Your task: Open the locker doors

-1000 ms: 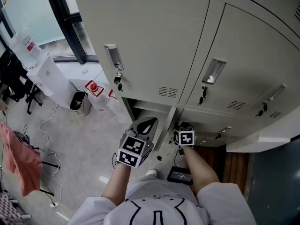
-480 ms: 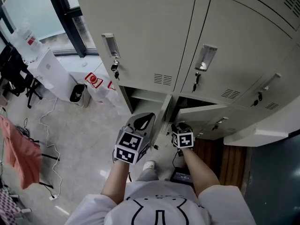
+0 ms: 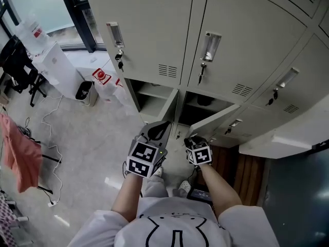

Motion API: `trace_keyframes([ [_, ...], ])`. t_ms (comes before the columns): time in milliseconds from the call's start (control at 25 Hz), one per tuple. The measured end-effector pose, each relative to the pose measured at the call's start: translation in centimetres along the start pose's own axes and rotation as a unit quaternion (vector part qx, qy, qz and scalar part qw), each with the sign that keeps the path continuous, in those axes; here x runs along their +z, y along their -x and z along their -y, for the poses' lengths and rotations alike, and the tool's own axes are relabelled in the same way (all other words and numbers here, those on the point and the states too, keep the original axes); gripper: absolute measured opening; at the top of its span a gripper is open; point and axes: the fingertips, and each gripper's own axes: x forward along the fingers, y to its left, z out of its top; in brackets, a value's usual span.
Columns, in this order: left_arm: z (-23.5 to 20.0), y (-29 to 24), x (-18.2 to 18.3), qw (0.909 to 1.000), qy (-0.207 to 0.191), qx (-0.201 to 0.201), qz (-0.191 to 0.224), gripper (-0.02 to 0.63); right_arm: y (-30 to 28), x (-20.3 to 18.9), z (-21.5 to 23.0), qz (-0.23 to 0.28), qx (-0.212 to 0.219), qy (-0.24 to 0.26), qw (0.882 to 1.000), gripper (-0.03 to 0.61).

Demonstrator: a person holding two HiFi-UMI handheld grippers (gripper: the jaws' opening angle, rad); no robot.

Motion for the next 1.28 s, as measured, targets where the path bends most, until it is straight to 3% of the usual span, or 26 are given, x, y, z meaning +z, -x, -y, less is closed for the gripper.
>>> trace_keyframes([
  [320, 6.0, -1.7, -0.7, 0.9998, -0.002, -0.018, -0.003, 0.021, 3.4, -3.7, 0.2, -0.029, 0.064, 0.061, 0.996, 0.114],
  [680, 12.0, -4.7, -0.6, 0.9983, -0.012, -0.058, -0.005, 0.021, 7.9, -7.8, 2.0, -0.055, 0.123, 0.133, 0.982, 0.114],
  [1280, 20.5, -8.9, 0.1, 0.9871, -0.068, -0.144, -0.015, 0.021, 13.8, -13.6, 8.0, -0.134, 0.125, 0.192, 0.964, 0.072],
])
